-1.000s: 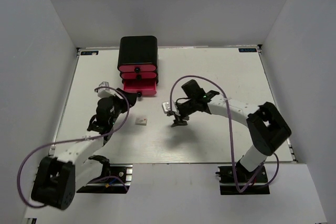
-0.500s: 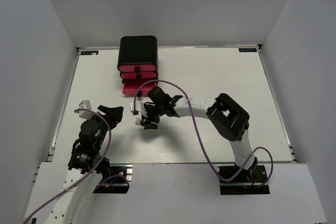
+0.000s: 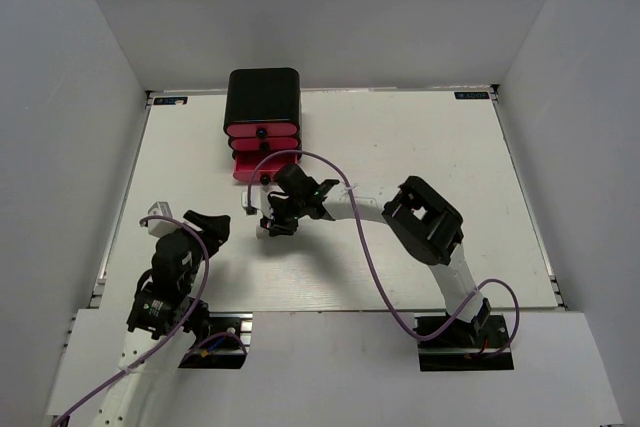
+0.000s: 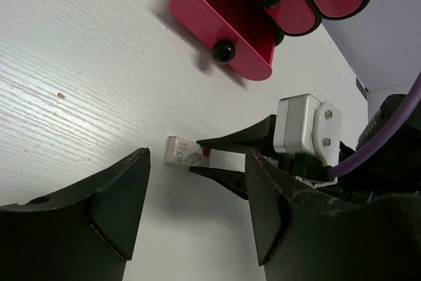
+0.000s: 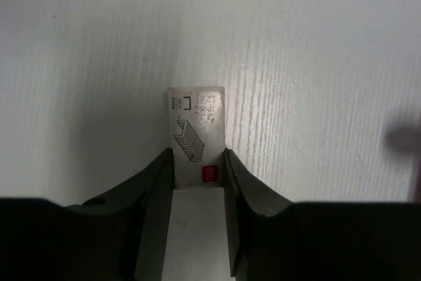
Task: Sort the stationery into containers
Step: Pick up the stationery from the drawer, then place the stationery in the drawer.
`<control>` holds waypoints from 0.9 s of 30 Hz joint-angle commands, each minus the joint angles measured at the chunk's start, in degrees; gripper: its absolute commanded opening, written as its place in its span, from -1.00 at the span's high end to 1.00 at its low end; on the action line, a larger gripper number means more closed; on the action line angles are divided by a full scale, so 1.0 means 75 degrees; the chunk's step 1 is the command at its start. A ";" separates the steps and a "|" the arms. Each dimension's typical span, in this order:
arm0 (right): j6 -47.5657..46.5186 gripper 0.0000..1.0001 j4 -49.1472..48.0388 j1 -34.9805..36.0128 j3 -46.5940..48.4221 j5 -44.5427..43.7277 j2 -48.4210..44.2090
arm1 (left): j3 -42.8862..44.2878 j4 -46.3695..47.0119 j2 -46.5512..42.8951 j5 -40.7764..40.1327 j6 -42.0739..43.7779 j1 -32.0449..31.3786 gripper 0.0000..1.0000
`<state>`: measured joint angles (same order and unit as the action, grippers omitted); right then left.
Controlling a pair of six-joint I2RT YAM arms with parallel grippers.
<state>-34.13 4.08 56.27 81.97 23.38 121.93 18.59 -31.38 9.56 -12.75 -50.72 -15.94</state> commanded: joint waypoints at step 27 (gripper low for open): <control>-0.1437 0.94 -0.0204 -0.1678 0.2218 -0.1207 -0.0203 | -0.0475 0.0972 0.0483 0.0470 -0.0304 -0.0019 -0.39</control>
<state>-42.15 2.90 44.12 95.55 14.72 118.87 15.35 -25.39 12.58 -10.04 -52.99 -15.97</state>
